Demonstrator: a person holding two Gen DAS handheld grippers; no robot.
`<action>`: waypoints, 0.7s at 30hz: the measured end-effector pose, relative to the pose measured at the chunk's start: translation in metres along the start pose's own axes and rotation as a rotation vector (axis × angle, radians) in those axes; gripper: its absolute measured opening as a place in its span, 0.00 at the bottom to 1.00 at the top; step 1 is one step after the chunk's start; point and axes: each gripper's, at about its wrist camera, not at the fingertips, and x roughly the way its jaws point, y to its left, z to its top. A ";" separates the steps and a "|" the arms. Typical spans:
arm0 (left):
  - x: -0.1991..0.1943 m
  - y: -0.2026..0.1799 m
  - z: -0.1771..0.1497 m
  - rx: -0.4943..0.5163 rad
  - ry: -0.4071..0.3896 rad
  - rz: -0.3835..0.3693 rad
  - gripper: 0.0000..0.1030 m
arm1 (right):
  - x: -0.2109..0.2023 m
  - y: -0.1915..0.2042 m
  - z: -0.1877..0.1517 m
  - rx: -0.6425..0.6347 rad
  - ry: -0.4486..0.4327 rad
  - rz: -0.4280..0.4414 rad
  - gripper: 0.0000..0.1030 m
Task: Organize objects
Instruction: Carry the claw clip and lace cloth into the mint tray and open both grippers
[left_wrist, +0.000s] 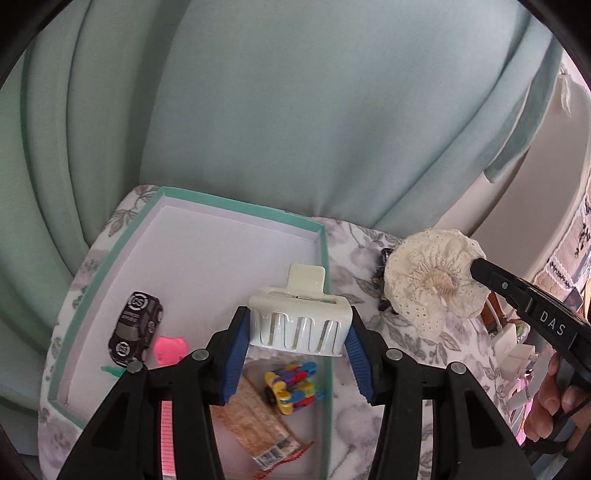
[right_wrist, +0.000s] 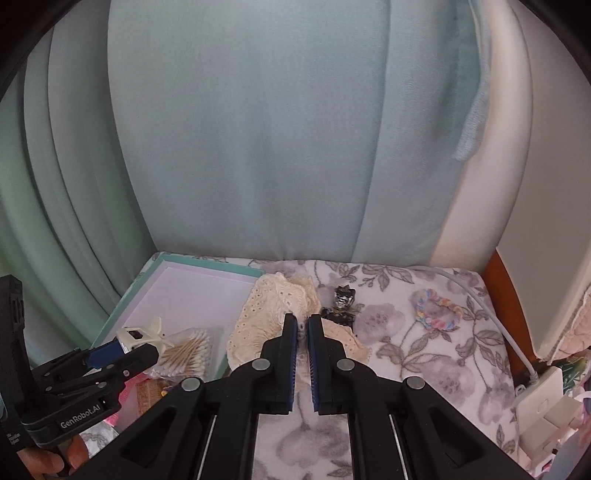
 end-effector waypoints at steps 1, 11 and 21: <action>-0.002 0.008 0.002 -0.009 -0.003 0.008 0.50 | 0.003 0.006 0.002 -0.008 0.001 0.004 0.06; -0.004 0.065 0.015 -0.067 -0.018 0.061 0.50 | 0.036 0.056 0.017 -0.075 0.020 0.040 0.06; 0.010 0.088 0.024 -0.064 -0.002 0.069 0.50 | 0.073 0.085 0.024 -0.112 0.046 0.056 0.06</action>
